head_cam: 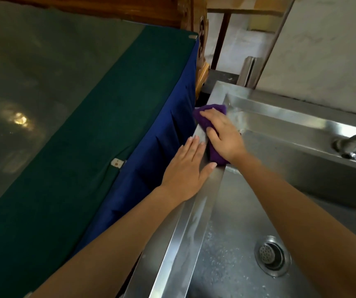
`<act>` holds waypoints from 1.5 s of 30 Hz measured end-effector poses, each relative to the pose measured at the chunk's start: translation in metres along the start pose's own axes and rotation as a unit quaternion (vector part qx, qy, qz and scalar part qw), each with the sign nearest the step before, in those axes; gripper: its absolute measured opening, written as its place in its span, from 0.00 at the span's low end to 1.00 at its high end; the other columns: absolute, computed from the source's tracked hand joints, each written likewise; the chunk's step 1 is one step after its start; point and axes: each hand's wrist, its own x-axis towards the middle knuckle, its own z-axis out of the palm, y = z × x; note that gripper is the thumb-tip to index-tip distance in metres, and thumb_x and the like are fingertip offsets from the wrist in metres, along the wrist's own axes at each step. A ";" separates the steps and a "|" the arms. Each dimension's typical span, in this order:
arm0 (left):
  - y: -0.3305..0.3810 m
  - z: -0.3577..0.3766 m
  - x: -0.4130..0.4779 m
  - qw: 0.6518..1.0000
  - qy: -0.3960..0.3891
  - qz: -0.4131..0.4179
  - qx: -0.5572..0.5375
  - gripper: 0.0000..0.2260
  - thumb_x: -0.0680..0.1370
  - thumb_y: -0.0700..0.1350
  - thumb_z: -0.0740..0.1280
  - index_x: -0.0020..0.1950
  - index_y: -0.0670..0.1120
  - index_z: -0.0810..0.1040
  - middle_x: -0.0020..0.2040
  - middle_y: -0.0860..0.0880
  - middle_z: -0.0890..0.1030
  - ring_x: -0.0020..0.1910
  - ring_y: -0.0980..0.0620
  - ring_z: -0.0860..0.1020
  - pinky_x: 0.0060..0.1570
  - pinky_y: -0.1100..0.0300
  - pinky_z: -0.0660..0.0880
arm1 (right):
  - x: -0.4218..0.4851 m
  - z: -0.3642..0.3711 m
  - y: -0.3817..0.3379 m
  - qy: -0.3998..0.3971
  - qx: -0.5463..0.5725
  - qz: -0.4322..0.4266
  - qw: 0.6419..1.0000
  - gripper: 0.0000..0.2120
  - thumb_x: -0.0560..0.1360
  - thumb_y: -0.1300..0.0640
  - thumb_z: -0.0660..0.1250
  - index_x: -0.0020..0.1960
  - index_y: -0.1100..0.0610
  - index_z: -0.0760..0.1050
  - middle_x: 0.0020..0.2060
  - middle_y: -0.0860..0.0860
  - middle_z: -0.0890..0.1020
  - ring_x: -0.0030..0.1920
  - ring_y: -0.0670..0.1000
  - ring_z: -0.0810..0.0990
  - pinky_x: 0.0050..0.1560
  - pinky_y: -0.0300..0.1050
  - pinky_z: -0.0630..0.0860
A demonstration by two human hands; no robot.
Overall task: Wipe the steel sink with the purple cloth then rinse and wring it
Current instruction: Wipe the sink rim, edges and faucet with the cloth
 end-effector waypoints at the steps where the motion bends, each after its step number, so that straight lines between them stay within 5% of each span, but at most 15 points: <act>1: -0.001 -0.003 -0.006 1.000 -0.013 0.003 -0.002 0.29 0.80 0.59 0.42 0.76 0.44 0.43 0.78 0.46 0.42 0.76 0.53 0.39 0.75 0.57 0.39 | -0.011 0.002 -0.005 -0.001 -0.001 -0.004 1.000 0.22 0.76 0.58 0.55 0.70 0.53 0.66 0.68 0.53 0.71 0.71 0.50 0.64 0.71 0.41 0.56; 6: -0.009 -0.018 -0.034 0.997 -0.065 0.037 0.000 0.28 0.81 0.57 0.43 0.77 0.42 0.46 0.78 0.46 0.46 0.77 0.53 0.42 0.75 0.57 0.42 | -0.052 0.014 -0.031 -0.008 0.018 0.003 1.000 0.23 0.76 0.57 0.54 0.70 0.54 0.66 0.69 0.52 0.70 0.73 0.49 0.61 0.73 0.43 0.56; 14: -0.013 -0.003 -0.081 0.998 -0.046 0.049 0.006 0.28 0.81 0.57 0.43 0.77 0.43 0.46 0.78 0.46 0.46 0.77 0.53 0.41 0.75 0.56 0.42 | -0.099 0.032 -0.066 -0.002 0.034 0.022 0.999 0.24 0.75 0.54 0.52 0.71 0.53 0.65 0.71 0.52 0.68 0.74 0.48 0.59 0.73 0.42 0.55; 20: -0.019 0.010 -0.163 0.995 0.061 -0.008 -0.077 0.37 0.75 0.66 0.34 0.77 0.46 0.48 0.78 0.49 0.48 0.76 0.57 0.42 0.73 0.62 0.38 | -0.129 0.044 -0.086 -0.011 0.014 0.034 0.999 0.23 0.77 0.55 0.54 0.72 0.50 0.62 0.73 0.50 0.64 0.75 0.46 0.57 0.74 0.44 0.54; 23: -0.015 0.033 -0.224 0.979 0.118 -0.102 -0.133 0.40 0.72 0.68 0.30 0.77 0.45 0.51 0.78 0.49 0.50 0.75 0.57 0.42 0.72 0.63 0.40 | -0.152 0.050 -0.102 -0.020 0.028 0.028 0.999 0.22 0.78 0.54 0.54 0.72 0.50 0.63 0.73 0.49 0.64 0.74 0.46 0.57 0.74 0.43 0.53; 29: 0.007 0.084 -0.300 0.980 0.055 -0.182 -0.062 0.43 0.68 0.68 0.23 0.77 0.45 0.41 0.77 0.48 0.39 0.76 0.50 0.38 0.74 0.56 0.39 | -0.202 0.063 -0.131 -0.048 0.038 -0.003 0.998 0.22 0.79 0.50 0.50 0.72 0.49 0.63 0.72 0.49 0.66 0.74 0.46 0.58 0.75 0.46 0.55; 35: 0.007 0.091 -0.303 0.984 0.063 -0.167 0.022 0.42 0.69 0.67 0.24 0.76 0.42 0.40 0.78 0.43 0.41 0.77 0.48 0.41 0.75 0.55 0.42 | -0.233 0.070 -0.155 -0.063 0.022 -0.022 0.998 0.22 0.79 0.48 0.50 0.71 0.50 0.64 0.72 0.48 0.67 0.74 0.45 0.57 0.75 0.43 0.53; 41: 0.003 0.084 -0.301 0.987 0.021 -0.156 -0.011 0.35 0.78 0.64 0.39 0.76 0.41 0.38 0.77 0.44 0.38 0.76 0.50 0.38 0.76 0.54 0.42 | -0.250 0.071 -0.165 -0.094 0.011 -0.106 0.990 0.19 0.80 0.54 0.52 0.67 0.56 0.70 0.68 0.52 0.72 0.72 0.49 0.63 0.74 0.43 0.54; 45: 0.003 0.086 -0.302 0.988 0.017 -0.152 -0.012 0.37 0.76 0.66 0.39 0.75 0.42 0.37 0.77 0.45 0.36 0.76 0.50 0.36 0.76 0.54 0.42 | -0.209 0.065 -0.140 -0.056 -0.016 -0.064 0.996 0.18 0.79 0.55 0.53 0.66 0.56 0.71 0.67 0.54 0.73 0.71 0.52 0.65 0.72 0.38 0.53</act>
